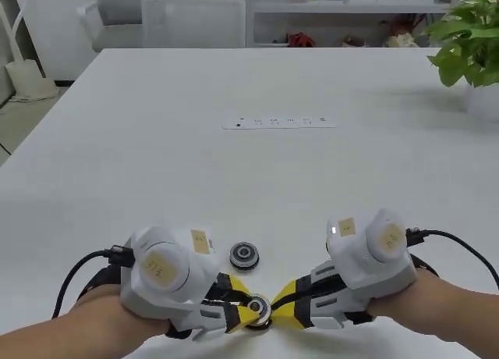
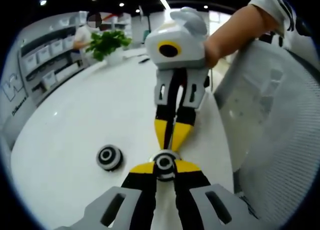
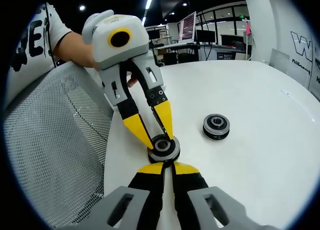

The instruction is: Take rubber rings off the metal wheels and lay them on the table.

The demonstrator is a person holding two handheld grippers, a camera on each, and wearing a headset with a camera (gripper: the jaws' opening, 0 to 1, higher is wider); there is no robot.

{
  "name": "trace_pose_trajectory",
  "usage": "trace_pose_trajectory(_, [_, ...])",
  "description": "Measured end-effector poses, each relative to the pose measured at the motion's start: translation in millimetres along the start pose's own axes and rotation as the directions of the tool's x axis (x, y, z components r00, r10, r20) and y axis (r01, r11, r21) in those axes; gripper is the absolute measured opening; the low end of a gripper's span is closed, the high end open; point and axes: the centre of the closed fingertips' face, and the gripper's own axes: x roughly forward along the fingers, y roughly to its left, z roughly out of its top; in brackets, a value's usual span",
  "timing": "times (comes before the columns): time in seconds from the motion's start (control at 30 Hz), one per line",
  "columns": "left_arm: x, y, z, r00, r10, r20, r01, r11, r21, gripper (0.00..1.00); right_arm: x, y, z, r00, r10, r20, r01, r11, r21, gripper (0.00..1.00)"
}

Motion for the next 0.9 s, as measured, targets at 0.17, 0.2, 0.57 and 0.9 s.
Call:
trace_pose_trajectory(0.17, [-0.6,-0.7,-0.6,1.0,0.001,0.0,-0.001,1.0,0.002,0.13,-2.1,-4.1,-1.4,0.9999,-0.012,-0.005,0.012,0.999,0.031,0.0])
trace_pose_trajectory(0.2, [-0.7,-0.6,-0.7,1.0,0.002,0.001,-0.002,1.0,0.003,0.13,-3.6,-4.3,2.2,0.9998,-0.001,0.02,0.0,0.996,0.085,0.0])
trace_pose_trajectory(0.57, [-0.3,-0.7,-0.9,1.0,0.006,0.0,-0.006,1.0,0.003,0.13,-6.3,-11.2,5.9,0.9983,-0.021,0.054,0.01,0.979,0.201,0.0])
trace_pose_trajectory(0.9, [0.1,0.3,-0.8,0.9998,0.016,-0.011,-0.016,1.0,0.0,0.13,-7.0,-8.4,14.7,0.995,-0.013,0.099,-0.012,0.969,0.248,0.0])
